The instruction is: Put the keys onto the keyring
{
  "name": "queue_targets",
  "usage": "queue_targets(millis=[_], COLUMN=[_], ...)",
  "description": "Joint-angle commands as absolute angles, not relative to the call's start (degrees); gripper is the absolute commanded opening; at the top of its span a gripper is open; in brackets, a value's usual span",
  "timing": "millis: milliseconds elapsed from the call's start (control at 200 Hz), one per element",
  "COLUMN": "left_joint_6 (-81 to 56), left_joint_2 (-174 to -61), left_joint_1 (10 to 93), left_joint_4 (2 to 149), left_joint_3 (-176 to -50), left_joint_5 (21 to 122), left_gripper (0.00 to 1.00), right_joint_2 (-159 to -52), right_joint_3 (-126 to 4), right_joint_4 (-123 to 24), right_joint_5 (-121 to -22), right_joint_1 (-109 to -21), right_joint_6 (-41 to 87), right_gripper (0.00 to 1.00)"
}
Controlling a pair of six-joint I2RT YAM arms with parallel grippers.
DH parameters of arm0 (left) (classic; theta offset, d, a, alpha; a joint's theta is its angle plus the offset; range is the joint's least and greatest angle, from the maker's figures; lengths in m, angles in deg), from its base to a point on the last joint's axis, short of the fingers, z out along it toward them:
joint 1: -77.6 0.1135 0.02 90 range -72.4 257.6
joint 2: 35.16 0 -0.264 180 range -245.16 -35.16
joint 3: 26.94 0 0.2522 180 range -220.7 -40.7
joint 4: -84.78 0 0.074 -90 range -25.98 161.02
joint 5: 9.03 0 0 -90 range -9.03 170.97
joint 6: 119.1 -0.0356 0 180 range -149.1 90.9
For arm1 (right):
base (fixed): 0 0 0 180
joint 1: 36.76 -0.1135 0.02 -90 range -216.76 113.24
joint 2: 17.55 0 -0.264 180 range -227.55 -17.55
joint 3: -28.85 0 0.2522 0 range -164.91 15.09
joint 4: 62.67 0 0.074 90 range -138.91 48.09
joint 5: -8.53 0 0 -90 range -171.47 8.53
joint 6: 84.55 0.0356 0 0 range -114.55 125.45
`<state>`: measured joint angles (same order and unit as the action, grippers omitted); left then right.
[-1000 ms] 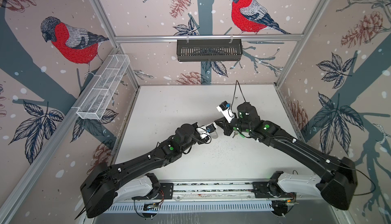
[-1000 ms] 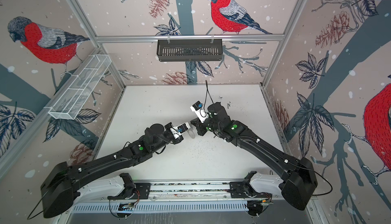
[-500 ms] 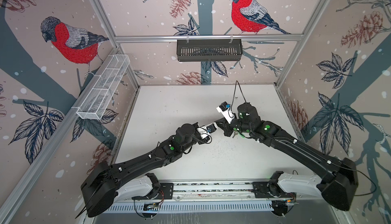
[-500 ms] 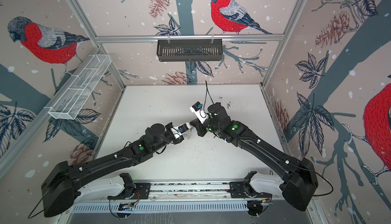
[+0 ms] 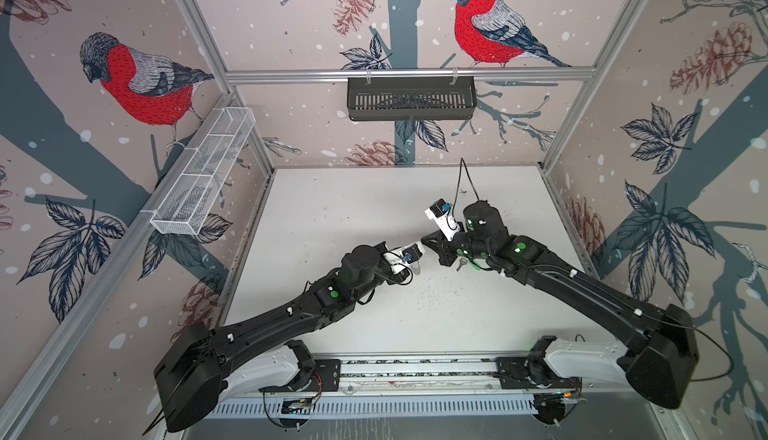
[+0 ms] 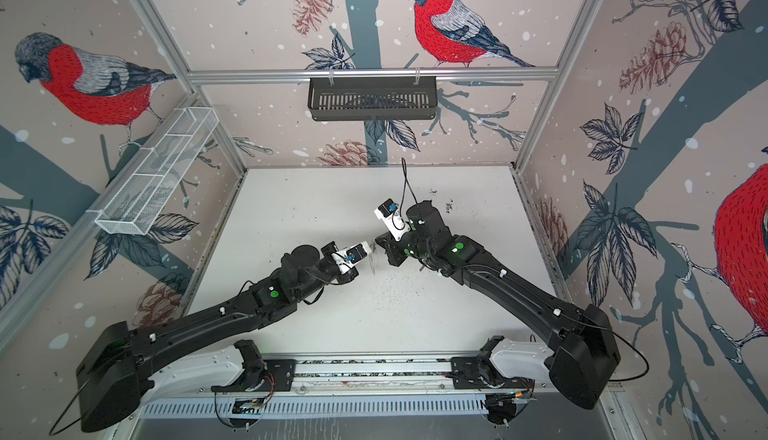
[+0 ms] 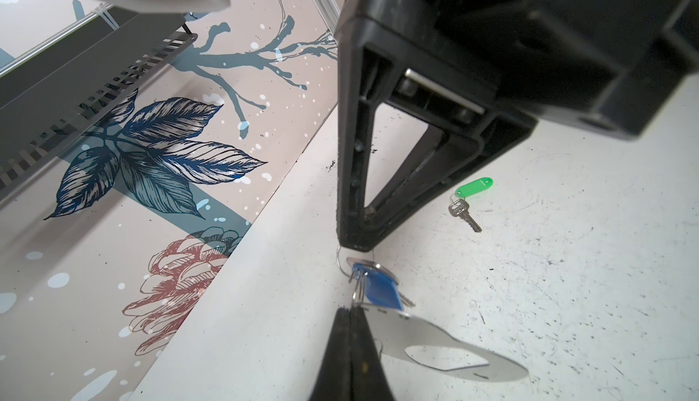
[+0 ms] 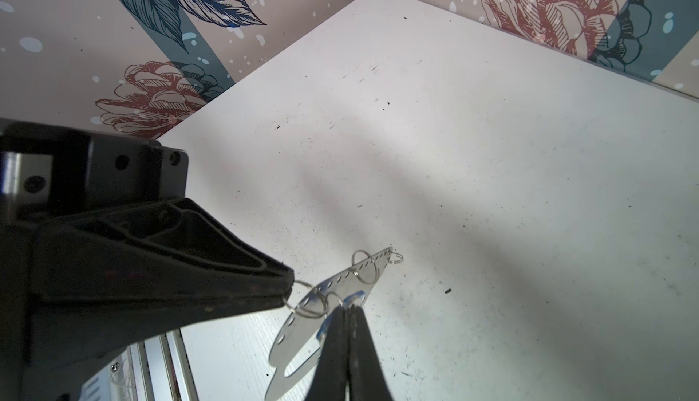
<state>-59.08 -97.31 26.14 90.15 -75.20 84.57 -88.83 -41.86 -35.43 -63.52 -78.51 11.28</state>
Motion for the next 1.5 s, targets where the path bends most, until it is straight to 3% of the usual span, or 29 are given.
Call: queue_targets(millis=[0, 565, 725, 850, 1206, 1496], left_joint_6=[-59.5, -58.9, -57.4, -56.6, -49.9, -49.5], left_joint_2=[-96.6, -93.2, -92.3, -91.5, -94.7, -103.9], left_joint_1=[26.1, 26.1, 26.1, 26.4, 36.2, 41.2], left_joint_4=[93.8, 98.5, 101.3, 103.0, 94.3, 82.4], left_joint_3=[-74.9, -72.0, -70.5, -69.7, -77.8, -90.9], left_joint_5=[84.2, 82.1, 82.5, 81.5, 56.6, 39.1], left_gripper=[0.0, 0.0, 0.0, 0.0, 0.0, 0.0], right_joint_2=[-88.9, -87.3, -86.2, -84.3, -75.3, -73.6], right_joint_3=[-41.8, -40.9, -40.7, -40.4, -35.6, -35.2], right_joint_4=[-35.5, -36.6, -36.9, -37.7, -46.9, -51.4], right_joint_5=[-64.7, -61.9, -63.2, -64.9, -66.9, -65.5], right_joint_1=[-78.3, -78.2, -77.9, -76.7, -74.7, -74.7], right_joint_6=[11.3, 10.8, 11.5, 12.6, 15.4, 13.8], right_gripper=[0.0, 0.0, 0.25, 0.36, 0.4, 0.28])
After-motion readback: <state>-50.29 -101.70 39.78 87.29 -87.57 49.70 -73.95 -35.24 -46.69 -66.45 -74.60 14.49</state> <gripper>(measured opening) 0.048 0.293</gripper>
